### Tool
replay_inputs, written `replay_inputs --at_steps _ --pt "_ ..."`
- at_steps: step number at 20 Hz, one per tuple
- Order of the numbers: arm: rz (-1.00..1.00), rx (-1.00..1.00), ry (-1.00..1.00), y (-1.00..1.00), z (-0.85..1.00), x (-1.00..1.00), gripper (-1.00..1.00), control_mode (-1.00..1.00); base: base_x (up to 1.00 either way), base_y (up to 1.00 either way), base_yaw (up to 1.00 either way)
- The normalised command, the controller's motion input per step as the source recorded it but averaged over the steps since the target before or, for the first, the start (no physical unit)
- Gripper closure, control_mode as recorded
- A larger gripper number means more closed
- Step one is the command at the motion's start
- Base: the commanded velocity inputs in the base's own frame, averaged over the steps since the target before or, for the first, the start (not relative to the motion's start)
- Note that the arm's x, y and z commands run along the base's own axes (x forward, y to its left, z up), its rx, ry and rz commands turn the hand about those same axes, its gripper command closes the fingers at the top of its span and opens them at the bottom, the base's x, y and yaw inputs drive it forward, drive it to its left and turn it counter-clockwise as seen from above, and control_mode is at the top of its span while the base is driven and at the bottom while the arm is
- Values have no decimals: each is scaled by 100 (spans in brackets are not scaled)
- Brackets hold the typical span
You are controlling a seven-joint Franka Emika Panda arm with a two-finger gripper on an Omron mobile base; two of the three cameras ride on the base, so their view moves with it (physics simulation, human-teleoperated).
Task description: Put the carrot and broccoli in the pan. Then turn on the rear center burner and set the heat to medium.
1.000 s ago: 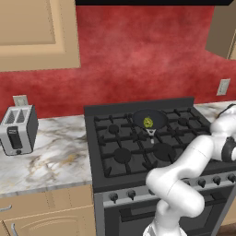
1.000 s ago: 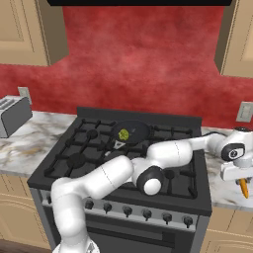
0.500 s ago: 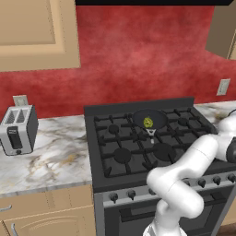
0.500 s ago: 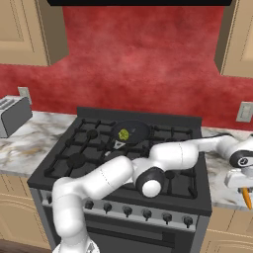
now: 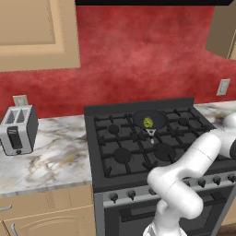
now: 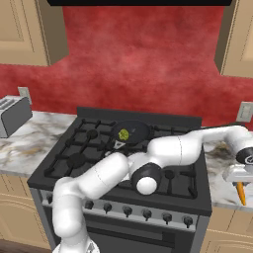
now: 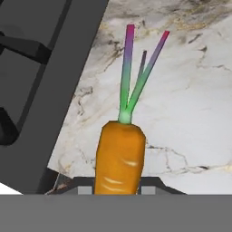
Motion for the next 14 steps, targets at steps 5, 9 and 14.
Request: replay_inputs --at_steps 5,9,14 --pt "5 7 -24 78 40 -4 100 -100 0 0 0" --pt "5 3 -23 91 33 0 100 -100 0 0 0" --pt "4 1 -24 100 27 0 100 -100 0 0 0"
